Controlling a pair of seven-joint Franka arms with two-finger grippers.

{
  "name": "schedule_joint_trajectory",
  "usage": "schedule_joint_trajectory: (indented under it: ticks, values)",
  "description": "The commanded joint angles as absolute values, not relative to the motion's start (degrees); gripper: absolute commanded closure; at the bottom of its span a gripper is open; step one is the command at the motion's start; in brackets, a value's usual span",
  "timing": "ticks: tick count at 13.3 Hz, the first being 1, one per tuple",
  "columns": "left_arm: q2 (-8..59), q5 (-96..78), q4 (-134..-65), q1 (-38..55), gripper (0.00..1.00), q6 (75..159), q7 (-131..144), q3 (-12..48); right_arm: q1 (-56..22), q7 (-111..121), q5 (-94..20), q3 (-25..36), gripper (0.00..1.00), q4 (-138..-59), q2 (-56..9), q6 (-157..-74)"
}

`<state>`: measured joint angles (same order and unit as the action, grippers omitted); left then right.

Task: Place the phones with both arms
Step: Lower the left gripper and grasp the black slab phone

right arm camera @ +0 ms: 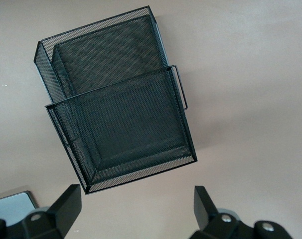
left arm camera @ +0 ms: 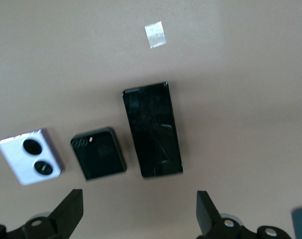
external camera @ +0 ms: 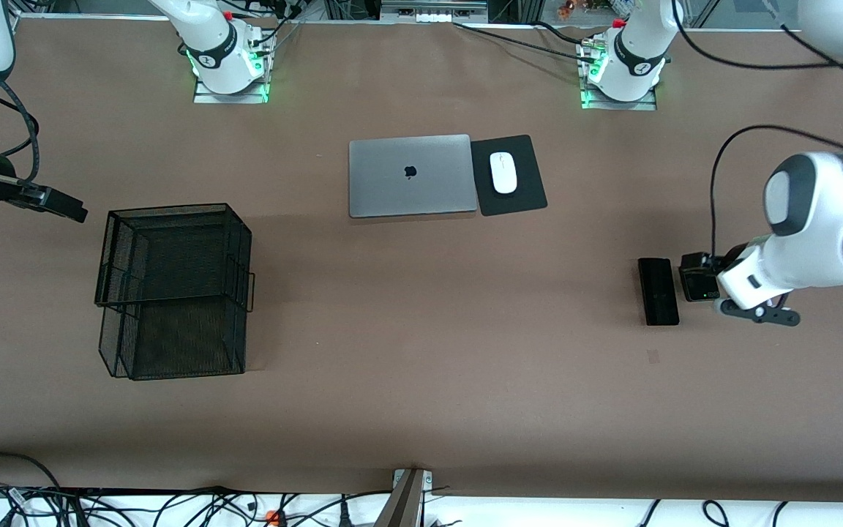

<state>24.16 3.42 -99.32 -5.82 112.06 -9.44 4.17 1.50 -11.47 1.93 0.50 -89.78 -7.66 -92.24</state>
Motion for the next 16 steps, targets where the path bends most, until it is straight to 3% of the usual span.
schedule_joint_trajectory:
  ticks: [1,4,16]
  values:
    - [26.2,4.1,-102.4,-6.0,0.0,119.8,-10.5,4.2,1.9,-11.7,1.5,0.4,0.0,-89.2,-7.6,-91.5]
    - [27.3,3.6,-109.4,-6.8,0.0,133.9,-8.4,4.3,1.9,-11.7,1.5,0.4,0.0,-89.2,-7.6,-91.6]
    - [29.8,3.6,-118.7,-6.8,0.0,148.3,6.5,4.7,1.9,-11.6,1.5,0.4,0.0,-89.3,-7.6,-91.2]
